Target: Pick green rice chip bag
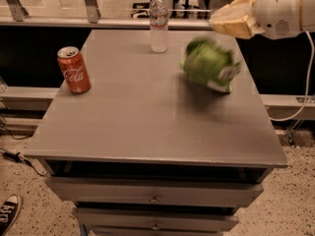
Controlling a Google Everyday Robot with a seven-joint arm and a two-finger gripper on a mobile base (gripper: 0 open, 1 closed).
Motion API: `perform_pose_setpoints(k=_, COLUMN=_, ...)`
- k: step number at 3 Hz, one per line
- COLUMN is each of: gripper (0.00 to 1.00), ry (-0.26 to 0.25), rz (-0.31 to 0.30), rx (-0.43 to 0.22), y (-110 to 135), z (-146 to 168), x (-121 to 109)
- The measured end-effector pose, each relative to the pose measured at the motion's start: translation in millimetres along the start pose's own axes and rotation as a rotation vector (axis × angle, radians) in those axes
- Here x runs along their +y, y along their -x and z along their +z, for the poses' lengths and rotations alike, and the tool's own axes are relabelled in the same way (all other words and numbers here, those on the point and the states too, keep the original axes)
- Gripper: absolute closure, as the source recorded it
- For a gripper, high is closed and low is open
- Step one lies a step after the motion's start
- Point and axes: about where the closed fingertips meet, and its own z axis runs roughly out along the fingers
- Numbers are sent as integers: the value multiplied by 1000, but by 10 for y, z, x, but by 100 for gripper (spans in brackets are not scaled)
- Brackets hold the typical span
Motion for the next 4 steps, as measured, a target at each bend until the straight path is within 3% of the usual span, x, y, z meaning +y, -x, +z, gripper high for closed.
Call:
perform_pose_setpoints(k=1, gripper=100, ry=-9, rz=-2, rx=-46, y=168, z=-69, x=-110)
perform_pose_setpoints(k=2, gripper=100, ry=-13, rz=-5, rx=-51, y=198, z=-81, x=-126)
perform_pose_setpoints(k=3, gripper=86, ry=3, rz=15, rx=-44, y=133, z=-101, x=-63)
perform_pose_setpoints(k=4, gripper=54, ry=52, rz=42, rx=9, y=-110, z=-164, x=249)
